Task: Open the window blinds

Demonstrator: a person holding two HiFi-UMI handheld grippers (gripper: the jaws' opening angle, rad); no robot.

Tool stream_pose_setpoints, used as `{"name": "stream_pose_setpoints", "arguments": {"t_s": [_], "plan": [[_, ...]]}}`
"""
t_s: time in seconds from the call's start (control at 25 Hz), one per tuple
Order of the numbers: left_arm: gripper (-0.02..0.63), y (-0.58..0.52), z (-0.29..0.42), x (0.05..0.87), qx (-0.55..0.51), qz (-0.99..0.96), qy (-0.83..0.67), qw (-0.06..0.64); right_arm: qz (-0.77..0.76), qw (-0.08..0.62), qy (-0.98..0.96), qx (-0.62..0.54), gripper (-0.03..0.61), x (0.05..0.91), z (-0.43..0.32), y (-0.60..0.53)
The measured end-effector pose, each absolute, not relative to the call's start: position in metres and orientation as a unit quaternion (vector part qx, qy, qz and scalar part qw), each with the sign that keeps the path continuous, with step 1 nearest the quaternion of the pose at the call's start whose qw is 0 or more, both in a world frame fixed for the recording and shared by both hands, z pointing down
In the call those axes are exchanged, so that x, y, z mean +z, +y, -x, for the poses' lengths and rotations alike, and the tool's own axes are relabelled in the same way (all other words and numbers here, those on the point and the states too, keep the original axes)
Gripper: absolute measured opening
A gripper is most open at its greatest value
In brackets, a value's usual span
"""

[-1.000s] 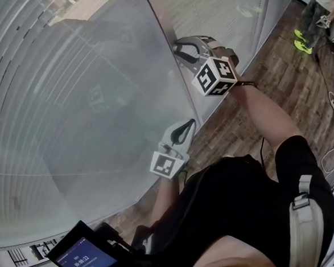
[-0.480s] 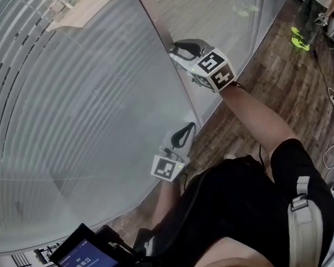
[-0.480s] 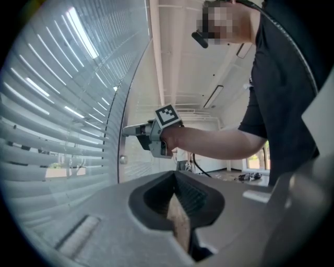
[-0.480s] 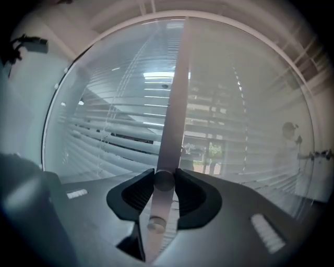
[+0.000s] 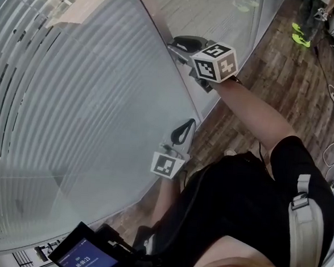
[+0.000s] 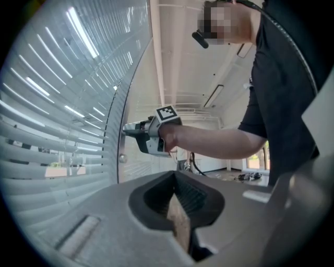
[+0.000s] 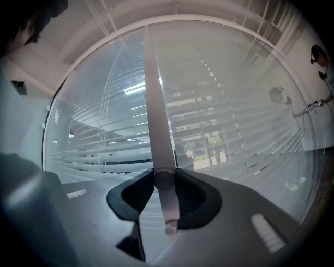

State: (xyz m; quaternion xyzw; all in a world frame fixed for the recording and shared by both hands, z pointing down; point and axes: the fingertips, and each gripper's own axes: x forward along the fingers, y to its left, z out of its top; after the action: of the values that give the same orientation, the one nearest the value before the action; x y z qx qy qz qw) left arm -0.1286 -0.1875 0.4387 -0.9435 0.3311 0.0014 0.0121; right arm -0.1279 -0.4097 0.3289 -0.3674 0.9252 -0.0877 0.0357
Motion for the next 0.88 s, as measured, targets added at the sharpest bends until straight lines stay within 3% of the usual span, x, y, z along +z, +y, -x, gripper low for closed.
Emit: {"name": "stream_pose_setpoints", "arguments": {"t_s": [0.52,0.88], "plan": [[0.003,-0.1849,0.127,0.4388,-0.002,0.944,0.331,0.014,0.358,0.057,0.923,-0.129,0.126,0.3311,0.1309,-0.4107],[0.003,-0.1851,0.1267,0.4368,-0.002,0.943,0.332,0.015,0.352,0.036,0.931,-0.092,0.133,0.3323,0.1335,-0.4113]]}}
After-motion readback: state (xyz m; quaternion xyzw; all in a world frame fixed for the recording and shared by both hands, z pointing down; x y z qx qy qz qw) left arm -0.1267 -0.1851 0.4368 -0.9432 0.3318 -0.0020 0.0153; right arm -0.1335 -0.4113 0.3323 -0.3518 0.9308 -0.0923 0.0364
